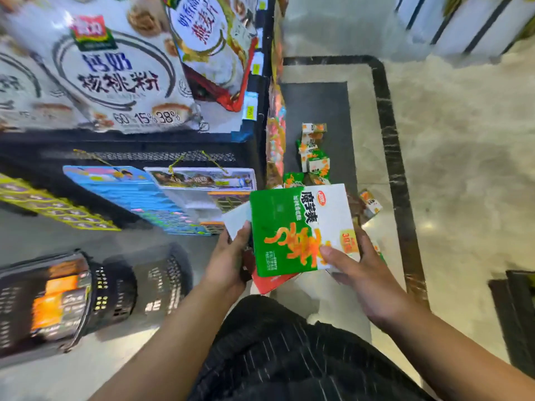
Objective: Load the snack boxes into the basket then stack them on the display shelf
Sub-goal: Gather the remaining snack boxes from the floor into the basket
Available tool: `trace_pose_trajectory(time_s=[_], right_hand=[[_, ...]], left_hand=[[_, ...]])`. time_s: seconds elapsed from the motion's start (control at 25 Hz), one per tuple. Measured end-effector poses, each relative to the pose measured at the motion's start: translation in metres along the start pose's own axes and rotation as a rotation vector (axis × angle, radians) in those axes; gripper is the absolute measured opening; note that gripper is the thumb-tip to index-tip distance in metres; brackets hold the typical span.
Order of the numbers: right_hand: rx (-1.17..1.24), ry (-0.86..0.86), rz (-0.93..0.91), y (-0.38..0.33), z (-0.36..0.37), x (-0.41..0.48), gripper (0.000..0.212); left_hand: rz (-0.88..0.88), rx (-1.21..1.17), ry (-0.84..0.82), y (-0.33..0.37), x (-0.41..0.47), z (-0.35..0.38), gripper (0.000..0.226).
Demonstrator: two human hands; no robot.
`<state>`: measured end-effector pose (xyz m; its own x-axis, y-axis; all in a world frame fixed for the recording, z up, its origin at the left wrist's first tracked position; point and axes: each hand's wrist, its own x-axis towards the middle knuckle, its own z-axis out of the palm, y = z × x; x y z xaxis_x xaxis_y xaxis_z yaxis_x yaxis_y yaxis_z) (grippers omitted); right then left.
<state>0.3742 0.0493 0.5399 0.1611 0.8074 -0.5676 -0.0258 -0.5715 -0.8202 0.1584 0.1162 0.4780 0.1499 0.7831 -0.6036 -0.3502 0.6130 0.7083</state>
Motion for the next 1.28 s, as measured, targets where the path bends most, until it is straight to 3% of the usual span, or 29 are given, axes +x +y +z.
trace_pose_trajectory(time_s=[0.2,0.36,0.56,0.64,0.8,0.92,1.0,1.08,1.28], right_hand=[[0.317,-0.291,0.046,-0.007,0.012,-0.016,0.071],[0.312,-0.442,0.034,-0.014,0.042,-0.027,0.104],[0.195,-0.642,-0.082,-0.043,0.095,-0.037,0.073],[0.152,-0.707,-0.100,-0.052,0.124,-0.042,0.066],[0.098,-0.764,-0.086,-0.042,0.213,-0.069,0.049],[0.041,-0.799,-0.053,-0.015,0.285,-0.103,0.086],[0.008,-0.806,-0.027,0.006,0.335,-0.128,0.088],[-0.022,-0.816,-0.012,0.021,0.379,-0.155,0.069],[-0.126,-0.842,-0.056,0.036,0.463,-0.196,0.056]], left_hand=[[0.120,-0.167,0.179,-0.028,-0.070,-0.040,0.055],[0.221,-0.305,0.391,-0.026,-0.137,-0.084,0.066],[0.378,-0.425,0.534,-0.021,-0.223,-0.151,0.051],[0.381,-0.473,0.539,-0.020,-0.252,-0.182,0.055],[0.370,-0.541,0.573,-0.023,-0.304,-0.245,0.065],[0.388,-0.495,0.588,-0.026,-0.338,-0.293,0.089],[0.393,-0.443,0.633,-0.027,-0.362,-0.332,0.071],[0.366,-0.445,0.646,-0.026,-0.382,-0.367,0.053],[0.314,-0.511,0.625,-0.017,-0.414,-0.439,0.060]])
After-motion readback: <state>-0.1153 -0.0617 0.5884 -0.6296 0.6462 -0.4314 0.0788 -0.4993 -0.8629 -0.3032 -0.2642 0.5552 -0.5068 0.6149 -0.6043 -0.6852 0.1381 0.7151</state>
